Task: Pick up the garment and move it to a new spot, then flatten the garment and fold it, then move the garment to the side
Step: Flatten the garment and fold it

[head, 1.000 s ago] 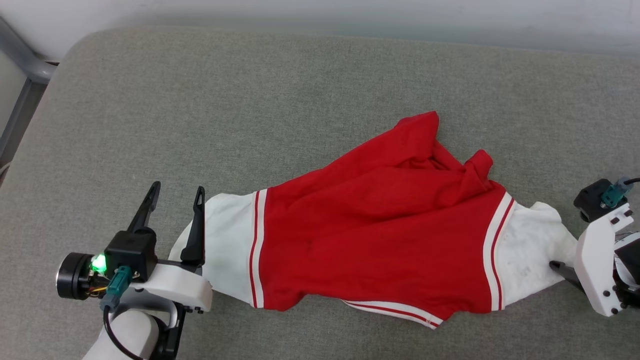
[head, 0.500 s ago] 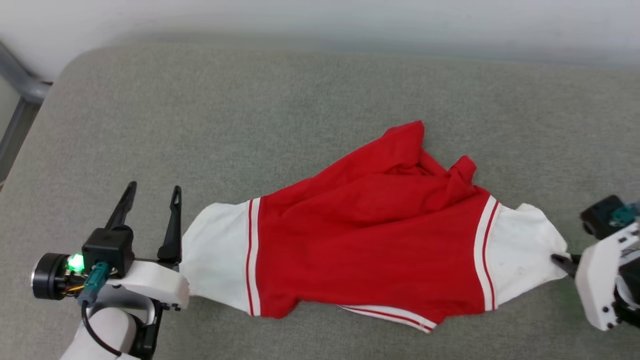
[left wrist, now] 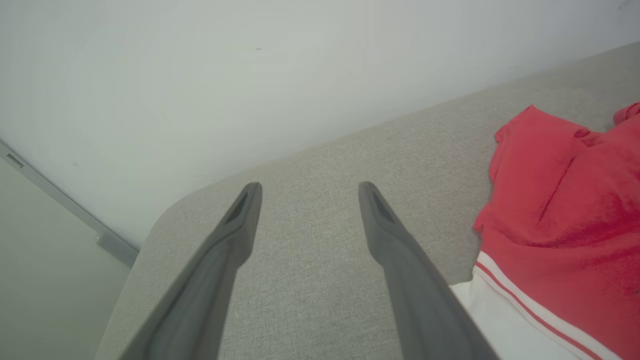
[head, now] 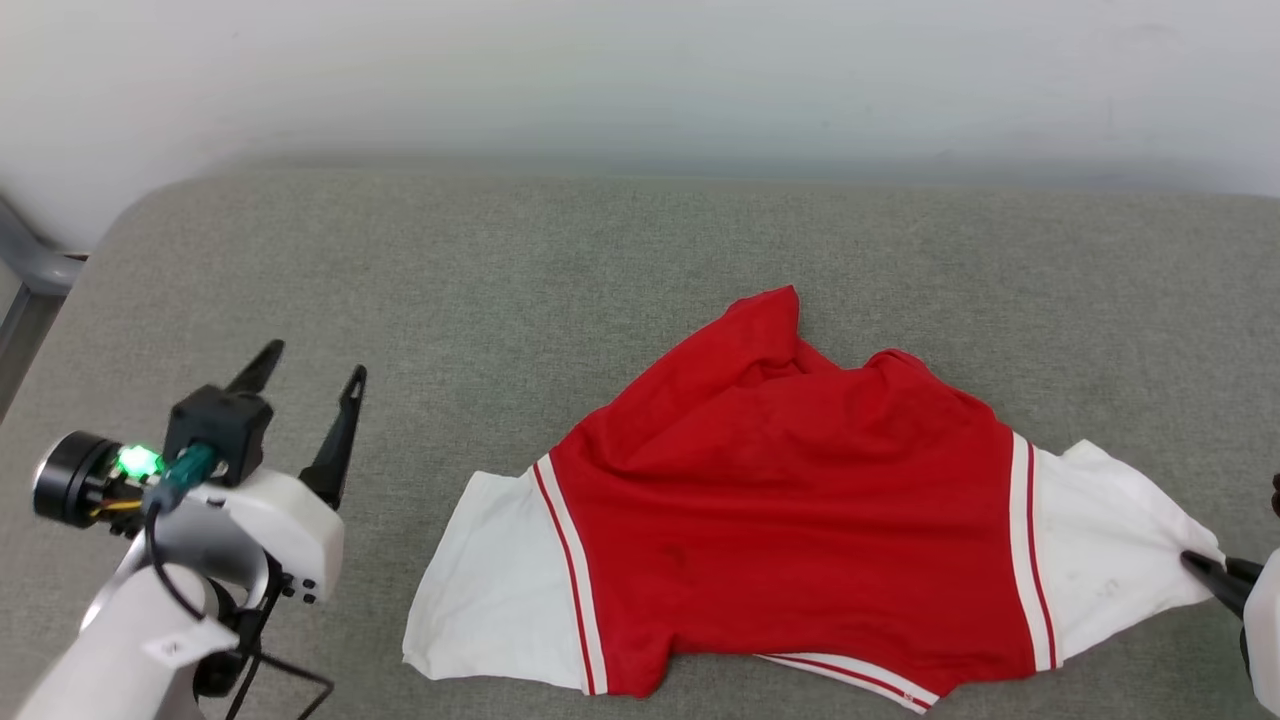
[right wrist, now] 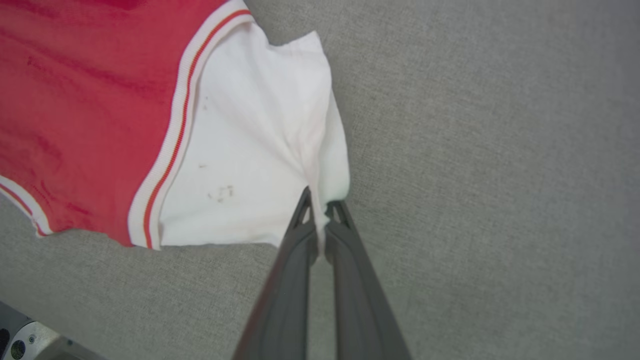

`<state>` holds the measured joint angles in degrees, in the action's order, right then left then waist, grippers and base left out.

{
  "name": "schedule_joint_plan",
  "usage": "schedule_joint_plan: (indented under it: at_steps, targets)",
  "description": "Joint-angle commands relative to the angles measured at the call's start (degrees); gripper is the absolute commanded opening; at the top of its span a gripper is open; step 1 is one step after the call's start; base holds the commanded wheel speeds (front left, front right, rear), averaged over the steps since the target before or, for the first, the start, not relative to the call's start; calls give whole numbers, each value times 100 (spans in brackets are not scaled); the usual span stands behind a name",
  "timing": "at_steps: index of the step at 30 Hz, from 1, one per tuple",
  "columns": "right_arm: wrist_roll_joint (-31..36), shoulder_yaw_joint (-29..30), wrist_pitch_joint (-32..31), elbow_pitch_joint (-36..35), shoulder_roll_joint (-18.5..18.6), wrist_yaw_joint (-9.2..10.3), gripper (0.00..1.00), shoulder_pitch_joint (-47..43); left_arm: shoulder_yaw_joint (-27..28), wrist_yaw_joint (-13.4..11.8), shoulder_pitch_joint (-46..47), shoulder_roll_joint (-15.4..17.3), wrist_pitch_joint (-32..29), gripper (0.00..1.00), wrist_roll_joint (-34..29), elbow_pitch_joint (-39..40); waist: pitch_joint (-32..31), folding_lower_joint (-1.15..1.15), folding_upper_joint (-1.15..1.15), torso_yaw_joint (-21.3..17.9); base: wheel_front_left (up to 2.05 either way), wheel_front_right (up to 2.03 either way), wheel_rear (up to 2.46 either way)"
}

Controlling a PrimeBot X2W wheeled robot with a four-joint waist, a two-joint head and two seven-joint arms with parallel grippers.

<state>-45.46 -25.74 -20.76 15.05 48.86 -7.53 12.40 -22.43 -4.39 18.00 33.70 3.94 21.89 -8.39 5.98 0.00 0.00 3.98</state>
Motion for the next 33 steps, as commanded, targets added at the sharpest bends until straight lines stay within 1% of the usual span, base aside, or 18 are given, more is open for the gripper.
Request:
schedule_joint_plan:
  at_steps: [1,4,6,9,13,17,20,27,30,33]
  targets:
    - [59,92,-18,-39,-64,8,0,-115,-68,122,118,58,-236,100,82,-5,-23,0,0,-11,0,0,0]
    - [153,293,-77,-122,-187,8,0,-281,-190,454,350,167,-856,100,298,35,-52,0,0,-5,0,0,0]
    - [237,415,-138,-165,-260,8,0,-376,-283,654,437,211,-1389,100,493,22,-65,0,0,7,0,0,0]
    - [348,569,-200,-256,-379,8,0,-473,-450,880,615,328,-2249,100,790,40,-69,0,0,23,0,0,0]
    - [462,733,-305,-368,-504,8,0,-558,-706,1050,736,413,-3261,100,1254,89,-52,0,0,33,0,0,0]
    - [577,832,-376,-490,-595,8,0,-567,-983,1138,800,515,-4006,100,1619,68,-2,0,0,22,0,0,0]
    - [639,858,-439,-559,-649,7,0,-527,-1191,1159,771,576,-4281,100,1799,-8,52,0,0,-15,0,0,0]
    - [702,857,-491,-642,-707,7,0,-409,-1696,1180,592,590,-4629,100,2112,-264,185,0,0,-102,0,0,0]
    - [718,824,-501,-657,-717,8,0,-349,-1910,1180,568,621,-4665,100,2218,-360,256,0,0,-146,0,0,0]
    - [730,783,-489,-648,-736,8,0,-283,-2048,1181,541,579,-4572,100,2329,-509,329,0,0,-181,0,0,0]
